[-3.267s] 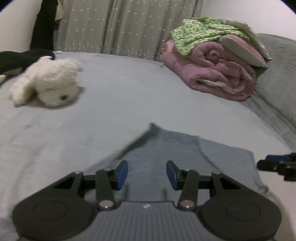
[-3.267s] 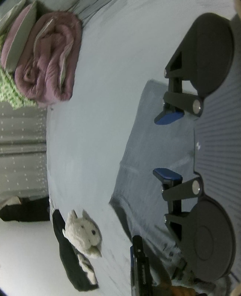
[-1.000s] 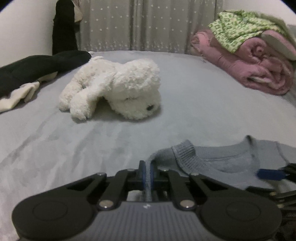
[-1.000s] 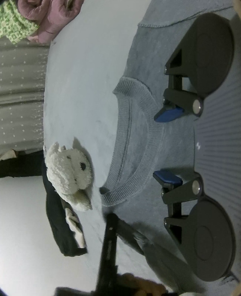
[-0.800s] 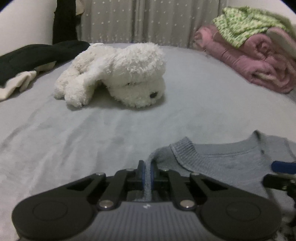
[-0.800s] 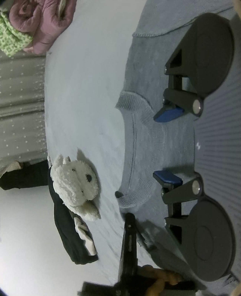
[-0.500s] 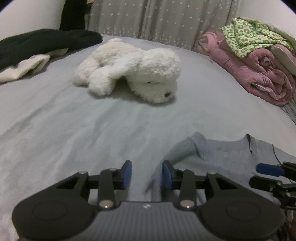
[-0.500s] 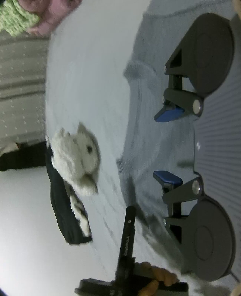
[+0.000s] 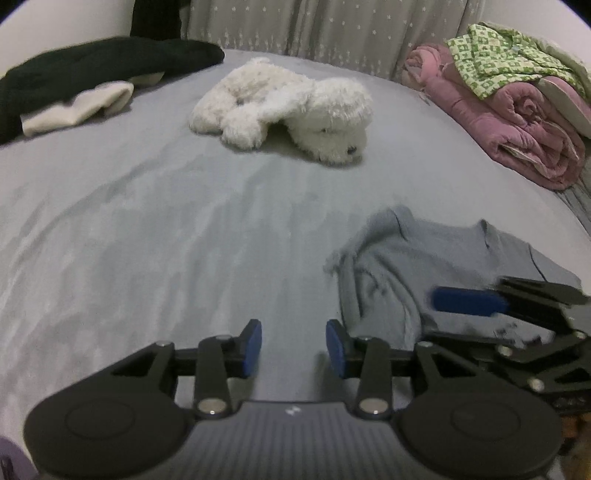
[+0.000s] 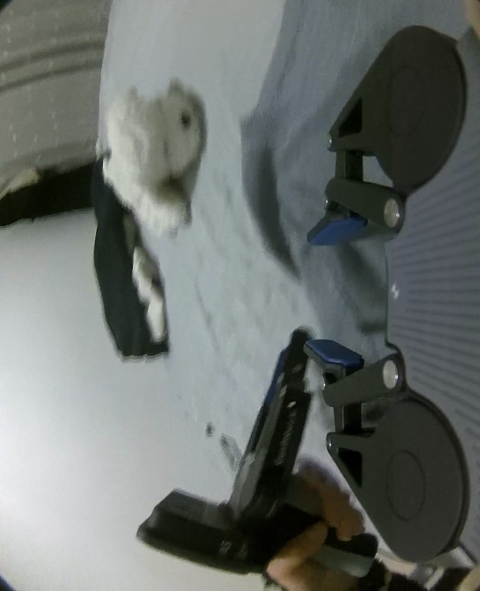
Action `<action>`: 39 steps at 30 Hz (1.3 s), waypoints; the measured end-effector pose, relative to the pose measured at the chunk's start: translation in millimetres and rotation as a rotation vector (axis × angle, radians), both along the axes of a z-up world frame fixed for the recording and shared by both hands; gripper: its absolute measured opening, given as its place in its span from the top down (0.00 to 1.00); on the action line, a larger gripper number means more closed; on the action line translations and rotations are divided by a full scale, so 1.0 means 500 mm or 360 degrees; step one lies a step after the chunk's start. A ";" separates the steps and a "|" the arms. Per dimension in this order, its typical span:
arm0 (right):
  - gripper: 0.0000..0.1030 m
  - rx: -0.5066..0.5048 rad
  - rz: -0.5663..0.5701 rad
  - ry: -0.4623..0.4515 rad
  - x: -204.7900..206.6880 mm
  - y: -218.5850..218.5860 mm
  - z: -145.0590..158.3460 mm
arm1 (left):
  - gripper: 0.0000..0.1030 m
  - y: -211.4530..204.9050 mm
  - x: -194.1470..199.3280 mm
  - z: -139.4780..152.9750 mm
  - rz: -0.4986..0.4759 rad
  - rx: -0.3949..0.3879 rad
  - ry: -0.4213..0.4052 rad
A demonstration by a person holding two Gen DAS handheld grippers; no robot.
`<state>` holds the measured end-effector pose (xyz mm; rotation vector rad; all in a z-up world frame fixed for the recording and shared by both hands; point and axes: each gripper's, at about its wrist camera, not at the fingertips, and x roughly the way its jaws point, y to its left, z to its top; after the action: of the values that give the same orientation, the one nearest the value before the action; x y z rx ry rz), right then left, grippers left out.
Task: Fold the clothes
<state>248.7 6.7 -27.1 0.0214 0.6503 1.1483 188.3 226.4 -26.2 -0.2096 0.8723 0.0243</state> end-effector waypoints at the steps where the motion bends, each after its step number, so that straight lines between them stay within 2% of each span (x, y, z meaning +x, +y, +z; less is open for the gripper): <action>1: 0.52 0.0013 0.0015 0.0017 0.001 0.008 -0.008 | 0.62 -0.001 -0.008 -0.004 -0.0008 -0.0005 0.0011; 2: 0.54 -0.0016 0.0006 0.0012 0.002 0.018 -0.016 | 0.62 -0.001 -0.012 -0.007 -0.0008 -0.0013 0.0016; 6: 0.73 -0.0187 0.0023 -0.0103 -0.005 0.051 -0.049 | 0.62 0.005 -0.025 -0.016 0.0016 -0.0061 0.0025; 7: 0.76 -0.0185 0.0028 -0.0106 -0.004 0.049 -0.048 | 0.62 0.007 -0.028 -0.019 0.0022 -0.0073 0.0027; 8: 0.83 -0.0183 0.0040 -0.0090 0.001 0.044 -0.048 | 0.62 0.009 -0.031 -0.021 0.0027 -0.0084 0.0029; 11: 0.90 -0.0177 0.0076 -0.0042 0.015 0.028 -0.048 | 0.62 0.017 -0.037 -0.024 0.0066 -0.0119 0.0028; 18: 0.93 -0.0165 0.0158 -0.0016 0.028 -0.026 -0.041 | 0.62 0.024 -0.034 -0.032 0.0111 -0.0221 0.0044; 23: 0.94 -0.0182 0.0187 0.0005 0.033 -0.054 -0.050 | 0.62 0.009 -0.030 -0.037 0.0079 -0.0291 0.0051; 29: 0.94 -0.0219 0.0207 -0.0029 0.024 -0.056 -0.053 | 0.62 -0.034 -0.009 -0.045 -0.0009 -0.0222 -0.0001; 32: 0.94 -0.0221 0.0208 -0.0034 0.020 -0.055 -0.054 | 0.62 -0.032 0.012 -0.049 -0.0027 -0.0304 -0.0060; 35: 0.94 -0.0227 0.0208 -0.0043 0.020 -0.055 -0.053 | 0.63 -0.027 0.034 -0.060 -0.0026 -0.0402 -0.0064; 36: 0.94 -0.0228 0.0209 -0.0046 0.020 -0.056 -0.053 | 0.66 -0.027 0.040 -0.063 -0.0023 -0.0420 -0.0059; 38: 0.94 -0.0225 0.0207 -0.0040 0.021 -0.055 -0.051 | 0.91 -0.029 0.047 -0.065 -0.0017 -0.0447 -0.0048; 39: 0.94 -0.0222 0.0204 -0.0040 0.022 -0.054 -0.049 | 1.00 -0.030 0.051 -0.067 -0.0014 -0.0460 -0.0043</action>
<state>259.8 -20.4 -51.7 -0.1551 0.7165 1.2221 214.0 211.3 -59.5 -0.4757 0.8480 -0.1134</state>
